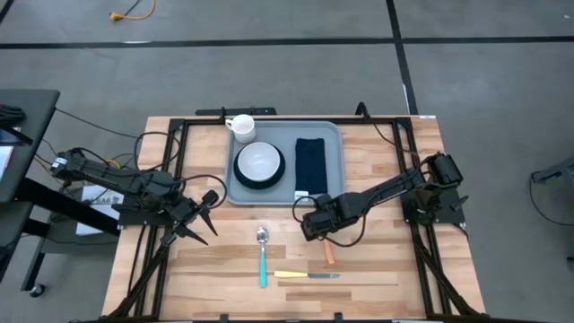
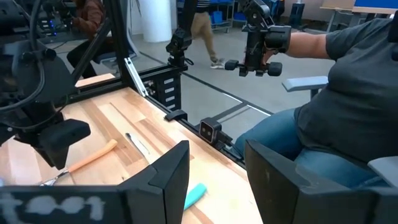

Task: Set up tray
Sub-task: Put the orange fork on the blue napkin

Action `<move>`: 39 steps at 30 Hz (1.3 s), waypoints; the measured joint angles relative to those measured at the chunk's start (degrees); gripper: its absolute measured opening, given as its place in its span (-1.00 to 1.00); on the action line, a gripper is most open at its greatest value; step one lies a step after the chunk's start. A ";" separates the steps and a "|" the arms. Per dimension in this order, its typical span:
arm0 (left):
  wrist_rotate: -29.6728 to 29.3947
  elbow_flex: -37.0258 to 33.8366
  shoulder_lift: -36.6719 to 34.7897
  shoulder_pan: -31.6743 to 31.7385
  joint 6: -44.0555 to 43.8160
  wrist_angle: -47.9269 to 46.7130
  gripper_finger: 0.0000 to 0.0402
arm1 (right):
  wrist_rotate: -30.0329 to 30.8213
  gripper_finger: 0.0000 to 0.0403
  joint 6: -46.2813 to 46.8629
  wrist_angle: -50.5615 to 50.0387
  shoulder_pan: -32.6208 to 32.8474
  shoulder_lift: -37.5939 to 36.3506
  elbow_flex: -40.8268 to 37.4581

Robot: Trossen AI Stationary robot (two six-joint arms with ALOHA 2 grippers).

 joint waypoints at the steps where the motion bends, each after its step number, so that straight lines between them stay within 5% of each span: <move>1: 0.00 0.00 0.00 0.00 0.00 -0.03 -0.28 | 0.00 -0.52 0.00 0.00 0.01 0.00 -0.01; 39: 0.02 0.00 0.00 -0.01 -0.24 -0.44 -0.28 | 0.85 -0.52 0.02 1.29 0.00 0.02 -0.04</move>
